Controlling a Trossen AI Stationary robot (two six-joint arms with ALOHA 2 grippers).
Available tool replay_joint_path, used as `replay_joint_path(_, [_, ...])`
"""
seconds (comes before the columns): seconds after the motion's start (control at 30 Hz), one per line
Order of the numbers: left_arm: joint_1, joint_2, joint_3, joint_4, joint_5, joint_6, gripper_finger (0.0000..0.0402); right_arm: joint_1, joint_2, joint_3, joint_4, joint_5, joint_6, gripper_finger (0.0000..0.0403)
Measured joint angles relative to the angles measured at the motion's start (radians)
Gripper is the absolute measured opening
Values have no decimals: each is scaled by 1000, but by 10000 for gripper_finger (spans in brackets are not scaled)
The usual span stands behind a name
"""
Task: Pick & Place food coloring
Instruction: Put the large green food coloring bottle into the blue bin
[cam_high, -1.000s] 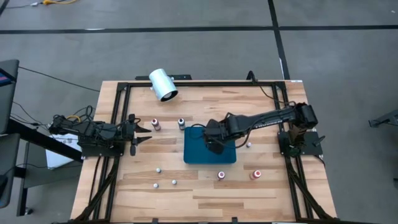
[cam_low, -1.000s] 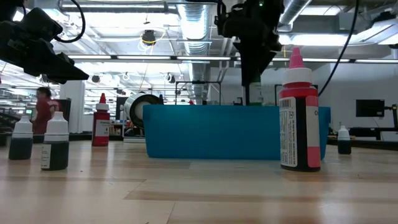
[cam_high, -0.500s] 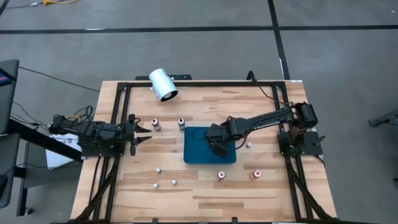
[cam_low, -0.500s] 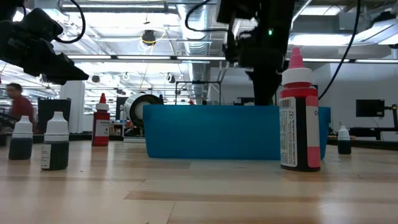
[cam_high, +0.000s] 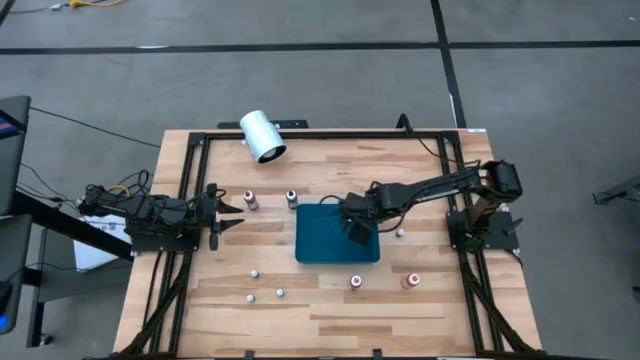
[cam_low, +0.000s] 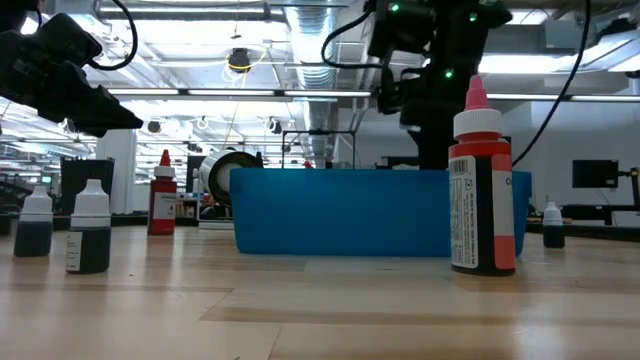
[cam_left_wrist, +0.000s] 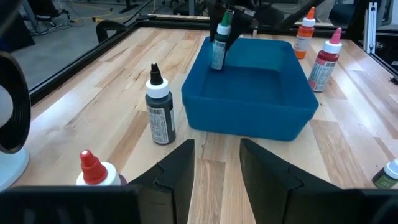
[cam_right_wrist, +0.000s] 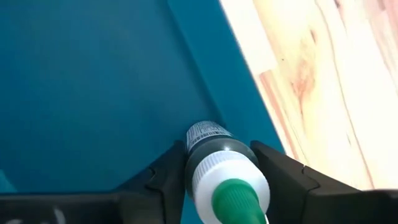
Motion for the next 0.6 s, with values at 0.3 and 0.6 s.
replay_joint_path(0.3, [0,0,0,3,-2,-3,122,0,-62,-54,12,-7,0,162])
replay_joint_path(0.6, [0,0,0,2,-3,-20,122,1,-24,-56,22,-8,-4,175])
